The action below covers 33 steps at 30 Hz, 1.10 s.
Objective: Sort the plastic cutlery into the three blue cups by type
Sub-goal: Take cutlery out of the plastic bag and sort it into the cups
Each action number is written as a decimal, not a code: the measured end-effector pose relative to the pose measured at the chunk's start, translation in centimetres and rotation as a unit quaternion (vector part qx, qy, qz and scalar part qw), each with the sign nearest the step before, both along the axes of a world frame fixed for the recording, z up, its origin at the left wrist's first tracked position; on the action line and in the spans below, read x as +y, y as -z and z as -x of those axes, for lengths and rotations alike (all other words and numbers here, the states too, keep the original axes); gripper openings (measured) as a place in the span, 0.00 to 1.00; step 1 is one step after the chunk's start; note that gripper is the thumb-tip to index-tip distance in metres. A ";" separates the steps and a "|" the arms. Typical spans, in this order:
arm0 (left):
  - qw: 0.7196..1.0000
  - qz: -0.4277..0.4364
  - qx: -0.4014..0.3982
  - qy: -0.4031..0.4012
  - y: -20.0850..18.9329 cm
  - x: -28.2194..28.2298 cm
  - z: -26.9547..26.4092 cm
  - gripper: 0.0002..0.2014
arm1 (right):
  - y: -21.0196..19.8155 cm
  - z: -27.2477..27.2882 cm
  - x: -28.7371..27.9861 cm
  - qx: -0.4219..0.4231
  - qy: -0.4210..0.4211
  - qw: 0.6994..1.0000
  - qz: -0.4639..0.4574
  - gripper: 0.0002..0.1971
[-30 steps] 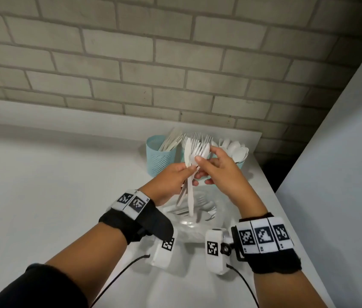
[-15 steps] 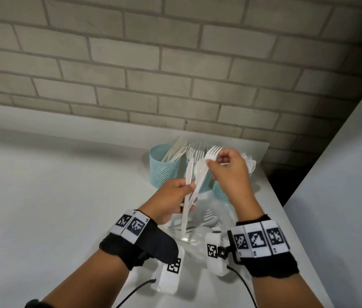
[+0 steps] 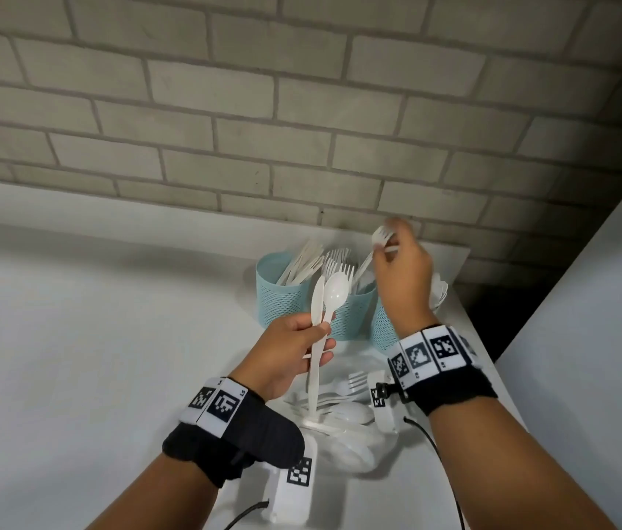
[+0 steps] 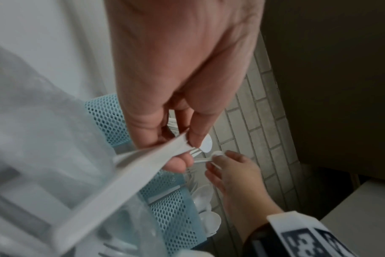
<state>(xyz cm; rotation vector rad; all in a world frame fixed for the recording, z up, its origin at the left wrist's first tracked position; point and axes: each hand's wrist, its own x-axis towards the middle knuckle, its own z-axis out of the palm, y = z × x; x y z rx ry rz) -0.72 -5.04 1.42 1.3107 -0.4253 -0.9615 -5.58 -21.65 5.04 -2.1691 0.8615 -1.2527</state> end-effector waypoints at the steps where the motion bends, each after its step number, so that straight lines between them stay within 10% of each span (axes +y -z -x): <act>1: 1.000 0.004 0.008 -0.002 0.1 0.0 -0.1 0.10 | 0.6 -0.3 -0.2 0.065 -0.003 0.998 0.012 0.17; 6: 0.999 0.012 0.028 -0.010 -0.2 0.0 -0.1 0.08 | 1.0 -0.7 -0.4 0.269 -0.046 0.958 0.082 0.13; 13: 0.999 0.011 0.029 -0.013 -0.7 0.2 0.1 0.07 | -1.6 0.1 2.2 0.119 -0.042 0.990 0.068 0.13; 20: 1.000 0.007 0.013 -0.007 -1.3 0.3 0.1 0.09 | -2.4 -0.4 4.2 0.256 -0.286 0.923 -0.029 0.20; 33: 0.997 0.016 0.029 -0.072 -1.0 0.4 -1.6 0.15 | -7.1 -5.6 0.5 -0.162 -0.107 0.976 -0.095 0.12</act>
